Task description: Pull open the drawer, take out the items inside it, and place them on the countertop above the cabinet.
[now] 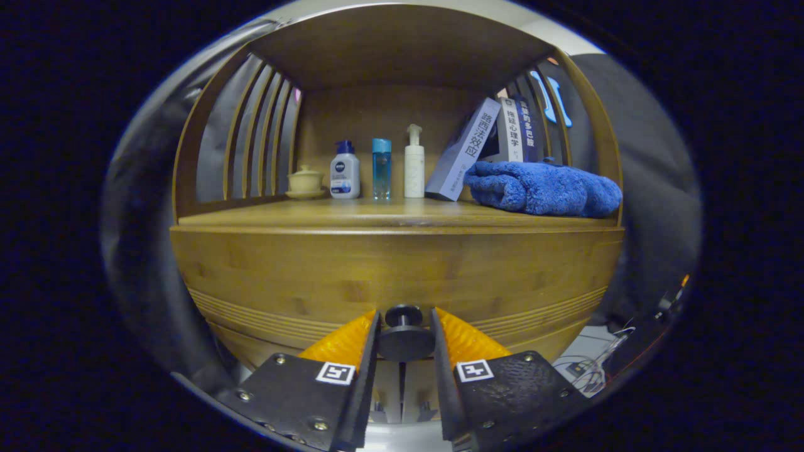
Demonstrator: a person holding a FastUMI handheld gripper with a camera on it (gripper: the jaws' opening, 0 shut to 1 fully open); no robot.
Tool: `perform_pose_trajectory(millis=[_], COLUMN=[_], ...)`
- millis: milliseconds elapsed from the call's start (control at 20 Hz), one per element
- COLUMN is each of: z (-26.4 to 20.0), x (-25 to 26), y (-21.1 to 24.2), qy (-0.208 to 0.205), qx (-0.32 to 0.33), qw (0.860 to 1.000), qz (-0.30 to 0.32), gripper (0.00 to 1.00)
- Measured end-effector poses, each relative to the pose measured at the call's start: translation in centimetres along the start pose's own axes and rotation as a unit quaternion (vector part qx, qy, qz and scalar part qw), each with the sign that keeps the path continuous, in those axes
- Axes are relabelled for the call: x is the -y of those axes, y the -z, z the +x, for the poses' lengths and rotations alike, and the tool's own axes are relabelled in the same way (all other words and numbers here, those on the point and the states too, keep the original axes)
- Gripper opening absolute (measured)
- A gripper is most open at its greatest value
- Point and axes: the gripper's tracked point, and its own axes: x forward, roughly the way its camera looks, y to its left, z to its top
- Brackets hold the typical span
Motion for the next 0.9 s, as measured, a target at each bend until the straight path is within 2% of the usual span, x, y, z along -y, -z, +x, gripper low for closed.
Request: perform_pose_trajectory(millis=[200, 350, 450, 550, 900], z=[0.0, 0.0, 0.0, -0.6, -8.2], x=[0.0, 0.0, 0.0, 0.2, 0.4], y=[-1.0, -0.6, -0.2, -0.3, -0.7], qy=[-0.011, -0.017, -0.015, -0.014, -0.024], qx=[0.021, 0.007, -0.005, -0.009, 0.024], qw=[1.000, 1.000, 1.000, 1.000, 0.999], qz=[0.016, 0.016, 0.016, 0.007, 0.012], gripper=[0.44, 0.45, 0.28, 0.28, 0.28])
